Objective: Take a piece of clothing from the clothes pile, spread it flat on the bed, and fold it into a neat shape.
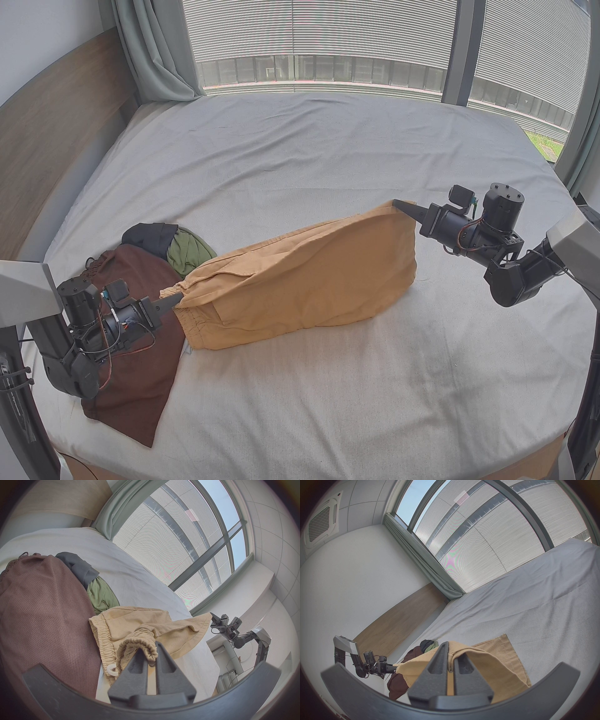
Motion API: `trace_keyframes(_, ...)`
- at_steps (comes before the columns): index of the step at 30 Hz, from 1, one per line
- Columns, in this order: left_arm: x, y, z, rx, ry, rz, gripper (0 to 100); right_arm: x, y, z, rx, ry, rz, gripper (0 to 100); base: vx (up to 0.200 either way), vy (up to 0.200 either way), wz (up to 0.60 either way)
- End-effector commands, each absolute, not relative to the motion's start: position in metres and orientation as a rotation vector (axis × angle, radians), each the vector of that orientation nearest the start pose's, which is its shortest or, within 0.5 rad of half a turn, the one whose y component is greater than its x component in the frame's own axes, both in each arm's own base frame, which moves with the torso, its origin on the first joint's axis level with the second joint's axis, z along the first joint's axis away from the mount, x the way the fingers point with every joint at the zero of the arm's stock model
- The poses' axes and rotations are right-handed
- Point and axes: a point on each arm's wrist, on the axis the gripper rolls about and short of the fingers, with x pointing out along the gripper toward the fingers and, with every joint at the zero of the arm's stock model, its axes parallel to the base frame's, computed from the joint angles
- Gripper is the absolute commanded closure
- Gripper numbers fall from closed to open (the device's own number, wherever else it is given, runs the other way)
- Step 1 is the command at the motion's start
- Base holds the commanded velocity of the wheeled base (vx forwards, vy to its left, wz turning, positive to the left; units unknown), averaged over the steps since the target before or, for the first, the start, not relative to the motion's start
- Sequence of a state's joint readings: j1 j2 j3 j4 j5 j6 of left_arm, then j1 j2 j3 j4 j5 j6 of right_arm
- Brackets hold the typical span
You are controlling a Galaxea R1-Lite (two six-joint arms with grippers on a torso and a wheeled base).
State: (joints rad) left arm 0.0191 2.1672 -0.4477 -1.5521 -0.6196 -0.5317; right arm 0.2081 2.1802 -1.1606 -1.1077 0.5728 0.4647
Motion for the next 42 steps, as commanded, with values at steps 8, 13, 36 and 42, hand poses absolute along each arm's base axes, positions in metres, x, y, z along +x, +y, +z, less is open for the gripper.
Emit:
trace_keyframes(8,0.322,-0.010,0.039,-0.574,0.332,-0.541,100,0.431,0.108,0.141,0.428,0.112,0.792,100,0.000,0.000,0.00)
trace_keyframes(13,0.329,-0.009,0.033,-0.575,0.324,-0.511,100,0.447,0.112,0.131,0.430,0.109,0.767,100,0.000,0.000,0.00)
trace_keyframes(36,0.360,-0.007,0.011,-0.571,0.289,-0.429,100,0.487,0.123,0.106,0.431,0.089,0.741,100,0.000,0.000,0.00)
trace_keyframes(42,0.361,-0.007,0.012,-0.573,0.284,-0.428,0,0.492,0.124,0.103,0.431,0.075,0.733,100,0.000,0.000,0.00)
